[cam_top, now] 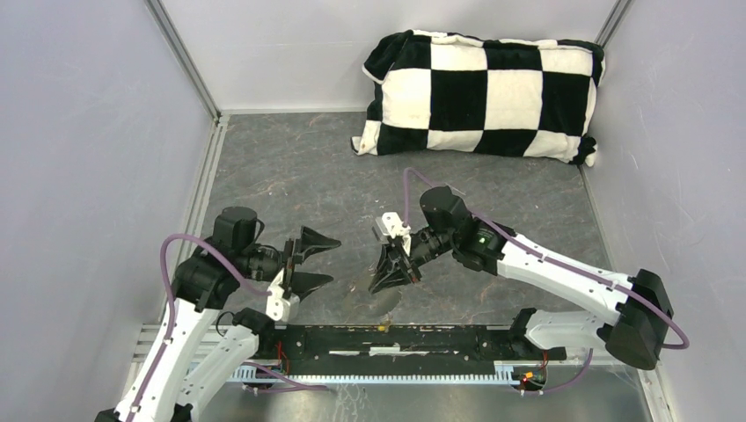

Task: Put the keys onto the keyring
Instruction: Adjust the key on the keyring.

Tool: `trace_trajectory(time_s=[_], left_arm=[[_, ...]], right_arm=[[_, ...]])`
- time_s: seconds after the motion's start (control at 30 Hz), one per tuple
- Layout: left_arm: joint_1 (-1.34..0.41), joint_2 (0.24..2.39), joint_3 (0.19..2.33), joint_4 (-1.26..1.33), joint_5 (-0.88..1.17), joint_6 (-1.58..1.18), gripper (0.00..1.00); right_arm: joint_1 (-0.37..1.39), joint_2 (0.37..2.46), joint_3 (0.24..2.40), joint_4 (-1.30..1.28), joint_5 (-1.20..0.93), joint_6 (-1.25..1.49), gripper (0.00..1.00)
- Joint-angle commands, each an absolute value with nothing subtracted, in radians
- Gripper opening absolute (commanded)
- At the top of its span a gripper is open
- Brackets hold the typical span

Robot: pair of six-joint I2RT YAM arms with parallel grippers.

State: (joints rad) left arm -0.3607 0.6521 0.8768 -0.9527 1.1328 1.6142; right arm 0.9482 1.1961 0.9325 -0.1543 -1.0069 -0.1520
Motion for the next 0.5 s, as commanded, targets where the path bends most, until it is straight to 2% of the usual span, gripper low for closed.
trace_trajectory(time_s=[0.0, 0.1, 0.23, 0.37, 0.47], left_arm=[[-0.36, 0.603, 0.853, -0.964, 1.231, 1.73, 0.85], [-0.36, 0.56, 0.837, -0.964, 1.248, 1.708, 0.82], [-0.359, 0.521, 0.829, -0.965, 1.253, 1.701, 0.73], [-0.359, 0.493, 0.825, -0.929, 1.245, 1.682, 0.61], [-0.358, 0.447, 0.798, -0.835, 1.238, 1.617, 0.58]], right_arm=[[0.954, 1.227, 0.982, 0.045, -1.081, -0.052, 0.0], [0.956, 1.252, 0.973, 0.181, -1.1, 0.051, 0.0], [0.963, 1.297, 0.976, 0.326, -1.109, 0.145, 0.0], [0.971, 1.336, 1.0, 0.357, -1.113, 0.167, 0.0], [0.973, 1.349, 1.002, 0.372, -1.111, 0.177, 0.01]])
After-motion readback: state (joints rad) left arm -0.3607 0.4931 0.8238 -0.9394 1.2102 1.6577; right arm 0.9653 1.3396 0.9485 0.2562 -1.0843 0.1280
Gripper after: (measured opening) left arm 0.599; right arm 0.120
